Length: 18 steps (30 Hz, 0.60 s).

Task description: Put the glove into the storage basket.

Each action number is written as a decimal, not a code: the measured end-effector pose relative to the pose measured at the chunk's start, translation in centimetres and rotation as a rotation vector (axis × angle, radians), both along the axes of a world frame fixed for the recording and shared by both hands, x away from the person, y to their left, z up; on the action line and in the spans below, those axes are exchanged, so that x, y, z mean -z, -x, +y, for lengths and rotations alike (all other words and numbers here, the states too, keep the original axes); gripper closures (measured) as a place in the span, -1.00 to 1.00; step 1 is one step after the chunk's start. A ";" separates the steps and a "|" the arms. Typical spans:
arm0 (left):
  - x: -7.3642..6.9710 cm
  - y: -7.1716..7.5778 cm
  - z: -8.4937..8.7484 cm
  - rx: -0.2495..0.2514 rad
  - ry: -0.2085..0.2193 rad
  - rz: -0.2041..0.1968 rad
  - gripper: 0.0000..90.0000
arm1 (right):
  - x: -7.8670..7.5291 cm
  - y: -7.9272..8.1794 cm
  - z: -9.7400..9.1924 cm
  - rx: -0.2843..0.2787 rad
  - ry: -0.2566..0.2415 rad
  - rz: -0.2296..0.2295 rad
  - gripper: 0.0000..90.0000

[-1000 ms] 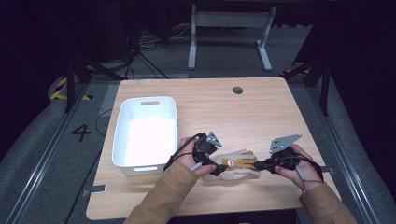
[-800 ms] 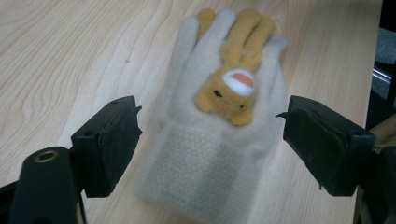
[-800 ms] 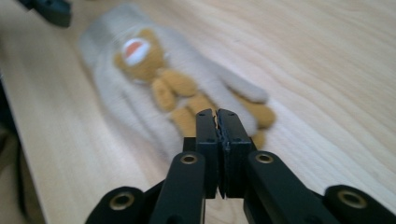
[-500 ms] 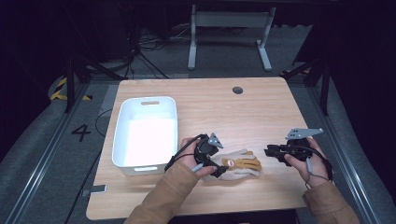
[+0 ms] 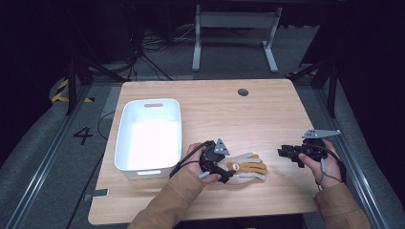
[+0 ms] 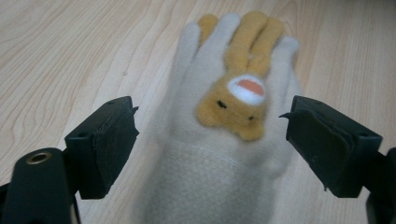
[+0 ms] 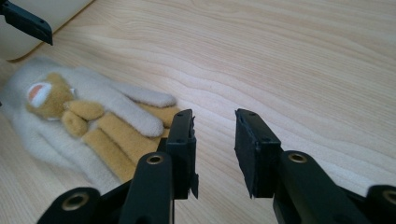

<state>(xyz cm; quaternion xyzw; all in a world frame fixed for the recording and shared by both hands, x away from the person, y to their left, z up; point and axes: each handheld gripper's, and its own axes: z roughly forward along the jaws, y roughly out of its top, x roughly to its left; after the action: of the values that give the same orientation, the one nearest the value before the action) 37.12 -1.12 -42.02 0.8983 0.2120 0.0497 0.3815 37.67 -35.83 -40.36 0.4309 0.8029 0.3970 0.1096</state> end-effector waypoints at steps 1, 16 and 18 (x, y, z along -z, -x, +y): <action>0.2 0.0 0.0 0.001 0.013 0.012 -0.63 | 0.1 0.0 0.0 -0.002 -0.004 0.007 0.51; 2.3 -0.3 -0.1 0.070 0.011 0.004 -0.64 | 0.4 -0.2 0.0 -0.014 -0.016 0.012 0.47; 2.8 -0.3 -0.3 0.100 0.000 -0.012 -0.64 | 0.4 -0.2 0.1 -0.016 -0.019 0.018 0.47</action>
<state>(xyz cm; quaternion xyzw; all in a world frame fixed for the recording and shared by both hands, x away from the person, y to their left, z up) 37.42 -1.39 -44.85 0.9075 0.1644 0.0359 0.3849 37.86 -35.75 -40.80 0.4291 0.8035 0.4015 0.0951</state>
